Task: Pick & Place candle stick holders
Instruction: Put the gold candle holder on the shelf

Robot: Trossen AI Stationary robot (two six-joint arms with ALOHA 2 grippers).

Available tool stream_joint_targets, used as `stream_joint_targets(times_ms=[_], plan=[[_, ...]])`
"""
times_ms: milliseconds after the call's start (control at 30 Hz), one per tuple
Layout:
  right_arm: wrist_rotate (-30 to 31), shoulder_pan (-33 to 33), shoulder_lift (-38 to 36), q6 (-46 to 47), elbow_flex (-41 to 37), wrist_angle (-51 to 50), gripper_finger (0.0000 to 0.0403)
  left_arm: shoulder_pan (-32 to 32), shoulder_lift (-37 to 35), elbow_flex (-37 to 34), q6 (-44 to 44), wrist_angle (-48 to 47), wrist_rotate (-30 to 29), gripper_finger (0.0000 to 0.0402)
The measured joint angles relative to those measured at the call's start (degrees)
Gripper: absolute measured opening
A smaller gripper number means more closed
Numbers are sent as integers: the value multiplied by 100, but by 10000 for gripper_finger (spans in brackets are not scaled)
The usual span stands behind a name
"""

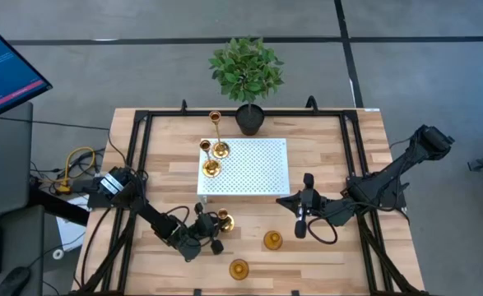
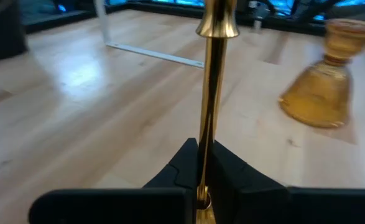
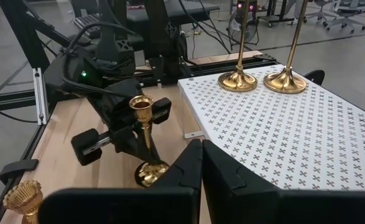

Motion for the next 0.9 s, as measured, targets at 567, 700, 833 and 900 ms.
stream_joint_targets(times_ms=[567, 700, 833, 900], plan=[[-1668, -146, 13, -108, -2, 820, 0, -354, -2270, 13, 2095, -19, 1531, 14], [-1708, -316, 270, -404, -1, 1636, 0, -371, -2301, 13, 2135, -41, 1533, 14], [-2216, -543, 847, -926, 0, 2631, 6, -366, -2301, 13, 2127, -47, 1530, 14], [-2395, -647, 1193, -937, 129, 2871, 15, -368, -2301, 13, 2124, -50, 1534, 14]])
